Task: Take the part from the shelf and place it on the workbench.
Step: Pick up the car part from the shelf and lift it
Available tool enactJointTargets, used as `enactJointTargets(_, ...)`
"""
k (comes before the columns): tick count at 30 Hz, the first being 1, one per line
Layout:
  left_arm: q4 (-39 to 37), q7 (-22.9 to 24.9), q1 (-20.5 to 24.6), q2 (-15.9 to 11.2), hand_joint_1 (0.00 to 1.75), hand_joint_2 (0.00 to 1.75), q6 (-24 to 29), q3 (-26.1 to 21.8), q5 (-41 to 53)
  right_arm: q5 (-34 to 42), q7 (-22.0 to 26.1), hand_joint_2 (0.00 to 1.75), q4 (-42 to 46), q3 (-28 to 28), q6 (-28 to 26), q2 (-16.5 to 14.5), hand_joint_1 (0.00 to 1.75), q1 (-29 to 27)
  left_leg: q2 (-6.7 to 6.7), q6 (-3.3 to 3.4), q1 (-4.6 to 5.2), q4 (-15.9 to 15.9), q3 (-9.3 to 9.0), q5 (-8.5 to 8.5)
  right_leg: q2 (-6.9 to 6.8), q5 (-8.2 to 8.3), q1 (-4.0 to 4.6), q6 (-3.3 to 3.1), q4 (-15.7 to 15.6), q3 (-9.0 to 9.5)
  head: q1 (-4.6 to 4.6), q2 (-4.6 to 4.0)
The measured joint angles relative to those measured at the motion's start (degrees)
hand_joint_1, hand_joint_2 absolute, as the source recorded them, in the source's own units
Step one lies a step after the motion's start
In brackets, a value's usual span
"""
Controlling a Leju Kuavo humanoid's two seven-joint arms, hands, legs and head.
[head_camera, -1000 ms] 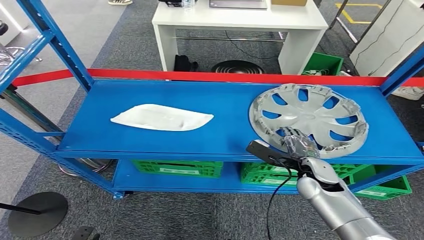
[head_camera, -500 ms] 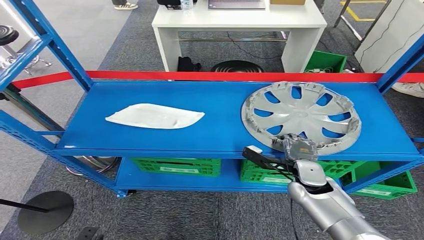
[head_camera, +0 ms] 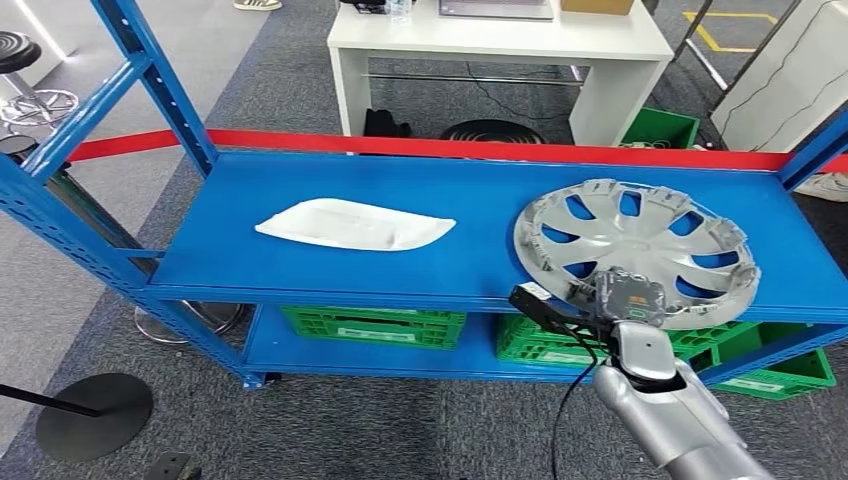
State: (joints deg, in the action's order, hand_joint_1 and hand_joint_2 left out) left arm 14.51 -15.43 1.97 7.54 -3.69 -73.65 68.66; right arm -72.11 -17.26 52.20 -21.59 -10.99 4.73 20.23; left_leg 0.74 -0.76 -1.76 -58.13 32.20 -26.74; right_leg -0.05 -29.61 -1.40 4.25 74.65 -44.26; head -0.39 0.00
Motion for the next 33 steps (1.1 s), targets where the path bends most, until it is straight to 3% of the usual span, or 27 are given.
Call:
enactJointTargets(1, 0.0, -0.45, -0.07, 0.0, 0.0, 0.0, 0.01, -0.07, 0.05, 0.04, 0.32, 1.75, 1.25, 0.55, -1.4, 0.01, 1.75, -0.89, 0.03, 0.04, 0.04, -0.01, -0.07, -0.11, 0.0, 0.32, 0.06, -0.16, 0.56, -0.32, 0.03, 0.0)
enactJointTargets(2, 0.0, -1.04, -0.12, 0.01, 0.0, 0.0, -0.04, -0.12, 0.17, 0.07, 0.74, 1.75, 2.72, 1.11, -3.1, 0.02, 1.75, -1.77, 0.06, 0.0, 0.04, -0.01, -0.19, -0.24, 0.0, 1.66, 0.1, -0.35, -1.3, 0.52, 0.06, 0.0)
enactJointTargets(4, 0.0, -2.54, -0.19, 0.03, 0.0, 0.0, -0.2, -0.15, 0.5, 0.03, 1.88, 1.75, 5.82, 2.37, -6.94, 0.07, 1.75, -3.43, 0.14, -0.36, 0.08, -0.03, -0.55, -0.67, 0.0, 5.1, 0.15, -0.65, -9.02, 4.42, 0.09, 0.0)
enactJointTargets(5, 0.0, -3.32, -0.21, 0.03, 0.0, 0.0, -0.28, -0.15, 0.75, -0.03, 2.59, 1.75, 7.5, 3.17, -8.86, 0.09, 1.75, -4.32, 0.2, -0.66, 0.18, -0.08, -0.67, -0.89, 0.04, 6.07, 0.2, -0.74, -12.28, 6.14, 0.11, 0.01)
enactJointTargets(7, 0.0, -4.7, -0.29, 0.01, 0.0, 0.0, -0.37, -0.14, 1.12, -0.14, 4.05, 1.75, 10.61, 4.88, -12.23, 0.1, 1.75, -6.29, 0.3, -1.32, 0.31, 0.07, -0.8, -1.07, 0.15, 6.17, 0.41, -0.94, -14.92, 7.59, 0.07, 0.01)
enactJointTargets(9, 0.0, -5.91, -0.38, -0.01, 0.0, 0.87, -0.5, -0.14, 1.43, -0.16, 5.47, 1.75, 13.36, 6.43, -14.96, 0.11, 1.75, -8.38, 0.3, -1.94, 0.19, 0.49, -1.0, -1.13, 0.19, 6.08, 0.49, -1.56, -15.11, 7.59, 0.0, 0.0)
enactJointTargets(11, 0.0, -7.02, -0.42, 0.02, 0.0, 1.75, -0.64, -0.13, 1.73, -0.06, 7.19, 1.75, 16.31, 7.99, -17.7, 0.11, 1.75, -10.19, 0.1, -2.36, 0.19, -0.98, -0.35, -2.52, 0.16, 6.02, 0.4, -2.32, -15.43, 7.8, -0.18, 0.0)
enactJointTargets(14, 0.0, -8.02, -0.47, 0.01, 0.0, 1.75, -0.7, -0.1, 2.06, 0.3, 10.31, 1.75, 20.5, 10.03, -20.74, 0.03, 1.75, -12.76, -0.08, -2.37, 0.37, -11.47, 5.04, -7.49, 0.09, 5.77, 0.58, -3.03, -15.61, 8.02, -0.54, 0.0)
enactJointTargets(15, 0.0, -8.23, -0.54, -0.03, 0.0, 1.75, -0.7, -0.09, 2.1, 0.52, 11.21, 1.75, 21.72, 10.55, -21.26, -0.08, 1.75, -13.74, -0.08, -2.33, 0.41, -14.66, 6.88, -8.28, 0.08, 5.68, 0.7, -3.17, -15.6, 8.1, -0.56, 0.0)
enactJointTargets(16, 0.0, -8.42, -0.63, -0.08, 0.0, 1.75, -0.7, -0.09, 2.11, 0.83, 12.03, 1.75, 22.9, 11.0, -21.68, -0.21, 1.75, -14.67, -0.08, -2.27, 0.46, -16.05, 7.9, -7.94, 0.08, 5.59, 0.78, -3.24, -15.6, 8.22, -0.57, 0.0)
enactJointTargets(17, 0.0, -8.59, -0.71, -0.11, 0.0, 1.75, -0.7, -0.09, 2.12, 1.27, 12.75, 1.75, 24.05, 11.38, -22.07, -0.35, 1.75, -15.49, -0.08, -2.19, 0.5, -15.07, 7.8, -6.34, 0.11, 5.5, 0.81, -3.25, -15.59, 8.4, -0.6, 0.0)
enactJointTargets(19, 0.0, -8.85, -0.77, -0.19, 0.0, 1.75, -0.67, -0.09, 2.21, 2.9, 14.38, 1.75, 26.59, 12.02, -22.86, -0.68, 1.75, -16.75, -0.12, -1.89, 0.53, -8.16, 4.99, -1.55, 0.21, 5.25, 0.8, -3.05, -15.59, 8.86, -0.68, 0.0)
enactJointTargets(21, 0.0, -8.94, -0.72, -0.25, 0.0, 1.75, -0.6, -0.1, 2.35, 6.03, 16.49, 1.75, 29.19, 12.43, -23.55, -0.96, 1.75, -17.78, -0.14, -1.51, 0.62, -1.71, 2.15, 0.89, 0.37, 5.01, 1.02, -2.59, -15.39, 8.97, -0.73, 0.01)
enactJointTargets(24, 0.0, -8.96, -0.82, -0.28, 0.0, 1.75, -0.57, -0.14, 2.65, 14.77, 21.42, 1.75, 32.82, 12.5, -22.83, -1.21, 1.75, -19.41, -0.08, -0.73, 0.81, 0.08, 1.58, 0.8, 0.5, 5.1, 1.0, -1.64, -15.57, 8.81, -0.75, 0.01)
enactJointTargets(26, 0.0, -9.06, -0.93, -0.34, 0.0, 1.75, -0.55, -0.17, 2.87, 23.54, 25.66, 1.75, 35.09, 12.41, -20.62, -1.32, 1.75, -20.23, -0.07, -0.09, 0.67, 0.34, 1.4, 0.96, 0.47, 4.12, 0.85, -1.02, -14.35, 8.28, -0.61, 0.0)
enactJointTargets(30, 0.0, -9.4, -0.94, -0.55, 0.0, 1.75, -0.5, -0.24, 3.36, 39.51, 33.67, 1.75, 38.45, 12.13, -13.87, -1.45, 1.75, -21.22, -0.07, 0.41, 0.56, 0.45, 1.11, 0.9, 0.43, -1.57, 0.74, -0.36, -1.7, 2.45, -0.24, 0.0)
enactJointTargets(31, 0.0, -9.43, -0.96, -0.57, 0.0, 1.75, -0.5, -0.27, 3.62, 43.32, 35.62, 1.75, 39.15, 12.08, -11.66, -1.52, 1.75, -21.53, -0.05, 0.42, 0.56, 0.44, 1.06, 0.85, 0.43, -1.69, 0.72, -0.29, -0.21, 1.62, -0.23, 0.0)
enactJointTargets(32, 0.0, -9.44, -0.97, -0.59, 0.0, 1.75, -0.5, -0.3, 3.93, 47.44, 37.64, 1.75, 39.91, 12.06, -8.94, -1.6, 1.75, -21.82, -0.01, 0.37, 0.52, 0.43, 0.97, 0.78, 0.42, -0.79, 0.67, -0.28, -0.87, 1.85, -0.23, 0.0)
enactJointTargets(33, 0.0, -9.45, -0.97, -0.6, 0.0, 1.75, -0.51, -0.33, 4.21, 51.41, 39.47, 1.75, 40.64, 12.05, -6.09, -1.66, 1.75, -22.06, 0.05, 0.22, 0.46, 0.41, 0.82, 0.66, 0.4, 0.86, 0.61, -0.26, -3.46, 3.08, -0.23, 0.0)
